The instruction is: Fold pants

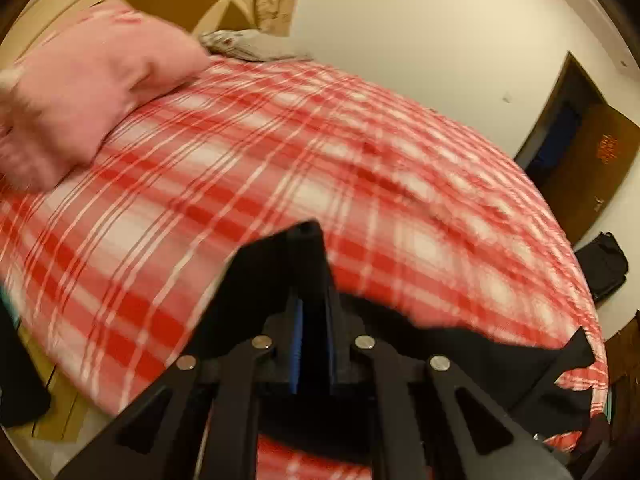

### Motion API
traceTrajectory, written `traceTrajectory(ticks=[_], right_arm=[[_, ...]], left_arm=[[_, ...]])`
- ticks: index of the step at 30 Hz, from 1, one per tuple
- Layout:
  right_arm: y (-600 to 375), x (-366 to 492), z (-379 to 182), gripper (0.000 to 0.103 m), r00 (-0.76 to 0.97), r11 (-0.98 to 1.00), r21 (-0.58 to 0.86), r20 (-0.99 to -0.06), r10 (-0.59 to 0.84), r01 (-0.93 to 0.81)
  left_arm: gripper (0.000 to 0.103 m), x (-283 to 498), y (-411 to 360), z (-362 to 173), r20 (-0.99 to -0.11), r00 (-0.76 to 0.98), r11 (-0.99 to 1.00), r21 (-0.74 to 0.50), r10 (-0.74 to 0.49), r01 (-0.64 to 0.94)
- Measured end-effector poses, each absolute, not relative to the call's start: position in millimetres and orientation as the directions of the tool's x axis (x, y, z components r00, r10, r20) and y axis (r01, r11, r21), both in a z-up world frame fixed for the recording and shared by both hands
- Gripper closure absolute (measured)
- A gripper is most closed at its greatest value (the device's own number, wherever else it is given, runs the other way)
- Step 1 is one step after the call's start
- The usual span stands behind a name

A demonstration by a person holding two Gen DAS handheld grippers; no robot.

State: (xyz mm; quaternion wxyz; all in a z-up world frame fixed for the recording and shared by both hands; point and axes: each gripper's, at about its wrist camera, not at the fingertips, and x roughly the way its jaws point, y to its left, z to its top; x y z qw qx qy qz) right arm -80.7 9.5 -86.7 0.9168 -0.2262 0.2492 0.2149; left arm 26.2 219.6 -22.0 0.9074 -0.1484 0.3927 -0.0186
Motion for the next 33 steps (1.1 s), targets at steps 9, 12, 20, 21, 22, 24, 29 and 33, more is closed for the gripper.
traceTrajectory(ticks=[9,12,20,21,22,24,29,33], right_arm=[[17,-81,-102,0.096,0.729,0.776,-0.306,-0.628,0.271,-0.552],[20,-83,-108,0.096,0.731,0.765,-0.33,-0.633,0.256,-0.553],[4,-75,-92,0.082,0.657,0.788,-0.164,-0.664,0.357,-0.594],[-3,-73,-83,0.078,0.625,0.784,-0.093,-0.664,0.41,-0.614],[-11,-71,-70,0.071,0.601,0.778,-0.026,-0.651,0.463,-0.627],[-26,-65,-47,0.045,0.593,0.777,0.056,-0.613,0.522,-0.627],[-64,-18,-8,0.023,0.602,0.791,0.204,-0.548,0.581,-0.577],[-60,27,-15,0.023,0.609,0.842,0.174,-0.619,0.496,-0.51]], left_arm=[[0.074,7,249,-85,-0.81,0.58,0.944,-0.252,-0.086,-0.211],[0.044,7,253,-85,-0.829,0.559,0.946,-0.191,-0.014,-0.26],[0.037,-8,268,-47,-0.738,0.653,0.929,-0.102,0.169,-0.356],[0.037,-7,259,-42,-0.718,0.678,0.942,-0.099,0.156,-0.322],[0.037,-7,251,-39,-0.701,0.699,0.952,-0.096,0.142,-0.29],[0.037,-3,231,-38,-0.673,0.732,0.973,-0.084,0.104,-0.216],[0.037,19,212,-66,-0.719,0.69,0.981,-0.061,0.086,-0.187],[0.035,20,209,-92,-0.749,0.655,0.979,-0.039,0.103,-0.198]])
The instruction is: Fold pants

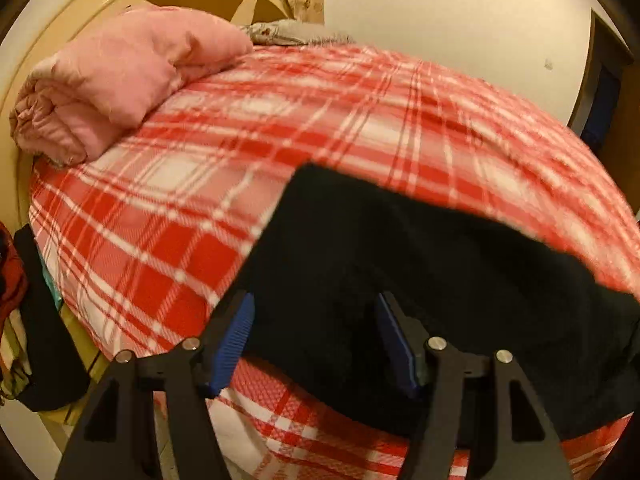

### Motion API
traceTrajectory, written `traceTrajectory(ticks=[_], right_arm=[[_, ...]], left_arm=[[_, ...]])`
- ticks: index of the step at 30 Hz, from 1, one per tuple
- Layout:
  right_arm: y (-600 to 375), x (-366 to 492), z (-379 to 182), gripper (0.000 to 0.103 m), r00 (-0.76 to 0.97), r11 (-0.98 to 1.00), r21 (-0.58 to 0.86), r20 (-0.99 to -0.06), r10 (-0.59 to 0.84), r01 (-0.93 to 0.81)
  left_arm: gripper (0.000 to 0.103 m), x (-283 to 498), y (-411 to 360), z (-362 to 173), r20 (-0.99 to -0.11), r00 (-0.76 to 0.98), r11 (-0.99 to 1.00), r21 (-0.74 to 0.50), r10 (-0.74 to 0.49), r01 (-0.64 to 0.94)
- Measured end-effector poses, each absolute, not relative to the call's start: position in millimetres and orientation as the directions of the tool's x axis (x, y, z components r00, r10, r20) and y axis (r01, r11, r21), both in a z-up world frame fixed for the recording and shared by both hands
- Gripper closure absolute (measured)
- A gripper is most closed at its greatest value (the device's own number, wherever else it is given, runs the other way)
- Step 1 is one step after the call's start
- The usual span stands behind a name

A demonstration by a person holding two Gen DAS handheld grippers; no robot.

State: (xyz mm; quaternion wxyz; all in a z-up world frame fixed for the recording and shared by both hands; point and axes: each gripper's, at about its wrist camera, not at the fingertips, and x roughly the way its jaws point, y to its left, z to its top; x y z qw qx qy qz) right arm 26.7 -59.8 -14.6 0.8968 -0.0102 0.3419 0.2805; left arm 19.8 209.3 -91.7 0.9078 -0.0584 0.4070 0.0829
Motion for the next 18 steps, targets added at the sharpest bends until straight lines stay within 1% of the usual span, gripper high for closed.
traceTrajectory(ticks=[2,4,5,6,7,8,9,10,11,12,13,14,15,16,18], right_arm=[[-63,43,-23,0.023,0.601,0.867,0.219,-0.645,0.472,-0.446],[-74,51,-23,0.023,0.633,0.902,0.233,-0.648,0.423,-0.364],[-86,52,-19,0.023,0.663,0.92,0.234,-0.64,0.388,-0.313],[-101,52,-16,0.023,0.691,0.937,0.234,-0.633,0.349,-0.259],[-124,48,-10,0.023,0.724,0.957,0.228,-0.628,0.284,-0.179],[-147,44,-5,0.023,0.747,0.971,0.215,-0.628,0.217,-0.101],[-168,41,-2,0.023,0.757,0.978,0.206,-0.632,0.163,-0.039],[-198,35,3,0.023,0.761,0.979,0.196,-0.643,0.083,0.058],[-240,27,5,0.023,0.752,0.959,0.208,-0.659,-0.008,0.193],[-272,17,7,0.023,0.736,0.926,0.235,-0.674,-0.065,0.296],[-307,10,5,0.023,0.7,0.876,0.259,-0.705,-0.116,0.406],[-330,5,4,0.023,0.664,0.843,0.262,-0.734,-0.141,0.469],[-359,2,-1,0.023,0.617,0.803,0.254,-0.769,-0.17,0.539],[-385,1,-6,0.023,0.573,0.773,0.24,-0.798,-0.187,0.588],[-413,5,-13,0.023,0.517,0.761,0.2,-0.832,-0.201,0.617]], left_arm=[[0.03,13,204,-94,-0.72,0.679,0.98,0.004,0.142,-0.201],[0.027,12,204,-95,-0.712,0.686,0.978,0.01,0.153,-0.208],[0.021,12,206,-97,-0.711,0.685,0.976,0.005,0.157,-0.218],[0.013,13,208,-98,-0.713,0.682,0.973,0.003,0.163,-0.229],[0.006,16,215,-100,-0.724,0.671,0.967,-0.019,0.163,-0.255],[0.004,18,222,-103,-0.736,0.663,0.961,-0.061,0.139,-0.269],[0.001,19,231,-106,-0.751,0.653,0.949,-0.13,0.095,-0.287],[0.0,20,243,-112,-0.767,0.641,0.924,-0.219,0.035,-0.313],[0.0,20,248,-115,-0.767,0.641,0.91,-0.261,0.008,-0.324],[0.0,19,248,-115,-0.765,0.644,0.909,-0.266,0.004,-0.321],[0.0,19,245,-114,-0.763,0.646,0.919,-0.241,0.021,-0.314],[0.0,18,238,-112,-0.752,0.657,0.93,-0.201,0.055,-0.308],[0.0,17,235,-112,-0.746,0.662,0.933,-0.186,0.071,-0.309],[0.0,17,234,-113,-0.744,0.664,0.931,-0.185,0.076,-0.314],[0.0,17,236,-114,-0.747,0.662,0.922,-0.207,0.066,-0.326]])
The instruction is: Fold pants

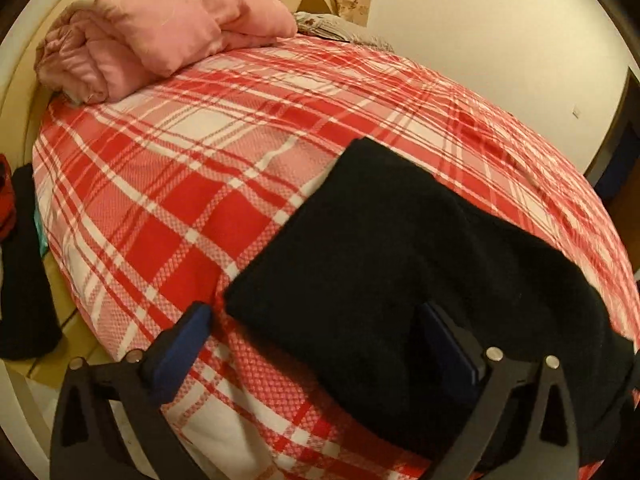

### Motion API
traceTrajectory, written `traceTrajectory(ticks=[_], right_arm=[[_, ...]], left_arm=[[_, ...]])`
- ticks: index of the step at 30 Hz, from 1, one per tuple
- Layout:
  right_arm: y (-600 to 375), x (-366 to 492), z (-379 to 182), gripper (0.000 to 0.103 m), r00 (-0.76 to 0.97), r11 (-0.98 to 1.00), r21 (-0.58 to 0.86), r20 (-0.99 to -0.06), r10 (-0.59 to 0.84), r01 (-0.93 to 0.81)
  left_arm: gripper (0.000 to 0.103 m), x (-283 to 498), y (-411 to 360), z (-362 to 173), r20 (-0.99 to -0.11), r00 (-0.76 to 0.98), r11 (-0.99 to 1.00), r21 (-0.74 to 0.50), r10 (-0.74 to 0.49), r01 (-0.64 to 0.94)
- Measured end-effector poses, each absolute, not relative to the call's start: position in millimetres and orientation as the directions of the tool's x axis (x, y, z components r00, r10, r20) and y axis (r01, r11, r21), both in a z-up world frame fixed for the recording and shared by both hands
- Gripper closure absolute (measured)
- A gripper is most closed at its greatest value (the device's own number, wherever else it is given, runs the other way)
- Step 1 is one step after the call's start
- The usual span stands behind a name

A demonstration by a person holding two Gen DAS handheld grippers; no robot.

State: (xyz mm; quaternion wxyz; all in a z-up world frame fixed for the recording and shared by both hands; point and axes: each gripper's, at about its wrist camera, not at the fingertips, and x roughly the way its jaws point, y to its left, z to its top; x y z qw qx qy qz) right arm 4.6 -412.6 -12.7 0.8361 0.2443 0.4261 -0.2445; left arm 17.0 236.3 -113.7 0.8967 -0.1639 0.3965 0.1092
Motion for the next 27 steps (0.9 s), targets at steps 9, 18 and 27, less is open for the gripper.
traceTrajectory(ticks=[9,18,27], right_arm=[[-448,28,-64,0.023,0.242,0.695,0.042,-0.951,-0.192,0.718],[-451,19,-61,0.084,0.266,0.74,0.039,-0.945,-0.192,0.672],[-447,-84,2,0.097,0.704,0.722,0.502,-0.709,0.028,0.477]], left_arm=[[0.0,22,239,-113,-0.768,0.638,0.919,-0.21,0.055,-0.333],[0.0,22,239,-112,-0.776,0.629,0.918,-0.209,0.054,-0.337],[0.0,22,241,-112,-0.777,0.627,0.916,-0.21,0.056,-0.341]])
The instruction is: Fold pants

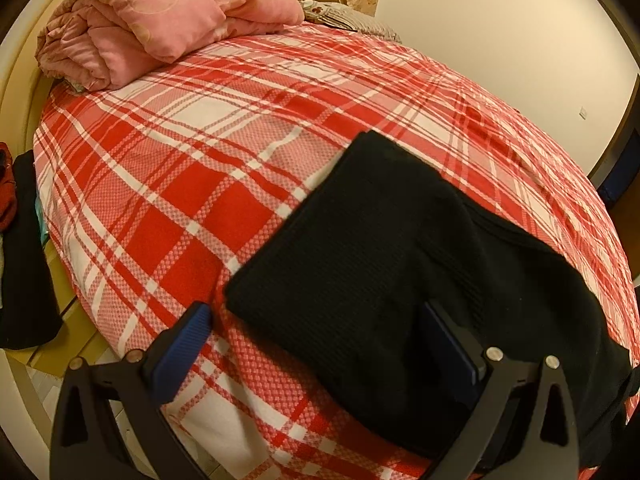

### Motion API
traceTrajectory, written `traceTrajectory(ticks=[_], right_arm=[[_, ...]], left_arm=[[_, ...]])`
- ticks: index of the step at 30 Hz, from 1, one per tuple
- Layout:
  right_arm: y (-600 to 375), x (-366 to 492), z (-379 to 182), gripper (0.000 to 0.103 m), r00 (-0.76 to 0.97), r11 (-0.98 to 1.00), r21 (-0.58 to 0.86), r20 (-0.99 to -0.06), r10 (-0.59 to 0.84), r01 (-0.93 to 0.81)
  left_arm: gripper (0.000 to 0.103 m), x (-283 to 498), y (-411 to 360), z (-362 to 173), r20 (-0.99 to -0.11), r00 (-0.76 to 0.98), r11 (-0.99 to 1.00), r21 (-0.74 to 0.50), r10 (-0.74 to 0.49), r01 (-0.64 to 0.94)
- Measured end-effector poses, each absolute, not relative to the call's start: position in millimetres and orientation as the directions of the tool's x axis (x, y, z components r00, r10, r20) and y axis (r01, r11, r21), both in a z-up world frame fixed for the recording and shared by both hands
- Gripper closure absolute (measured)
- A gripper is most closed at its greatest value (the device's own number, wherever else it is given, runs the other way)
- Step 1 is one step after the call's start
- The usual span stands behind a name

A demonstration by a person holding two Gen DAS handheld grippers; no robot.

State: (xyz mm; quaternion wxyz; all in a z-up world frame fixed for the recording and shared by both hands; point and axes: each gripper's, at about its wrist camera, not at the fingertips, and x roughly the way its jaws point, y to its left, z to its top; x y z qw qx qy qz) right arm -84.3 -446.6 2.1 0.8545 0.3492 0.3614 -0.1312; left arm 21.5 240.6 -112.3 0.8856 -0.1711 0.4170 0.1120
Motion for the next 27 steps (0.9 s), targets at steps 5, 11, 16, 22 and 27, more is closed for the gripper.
traceTrajectory(ticks=[5,11,16,22,27], right_arm=[[-451,-146,27,0.097,0.867,0.658,0.67,-0.496,0.051,0.344],[-469,-197,-7,0.096,0.887,0.619,0.719,-0.456,0.075,0.317],[-483,-234,-29,0.096,0.816,0.613,0.645,-0.578,-0.001,0.457],[-508,-249,-18,0.095,0.72,0.606,0.504,-0.672,-0.172,0.616],[-523,-211,0,0.041,0.744,0.67,0.48,-0.648,-0.164,0.566]], left_arm=[[0.0,20,241,-113,-0.778,0.625,0.912,-0.21,0.061,-0.351],[0.0,21,239,-112,-0.782,0.62,0.91,-0.208,0.067,-0.36],[0.0,22,239,-111,-0.786,0.614,0.908,-0.205,0.069,-0.364],[0.0,25,239,-106,-0.796,0.601,0.92,-0.184,0.066,-0.346],[0.008,17,205,-78,-0.737,0.66,0.97,-0.024,0.147,-0.243]])
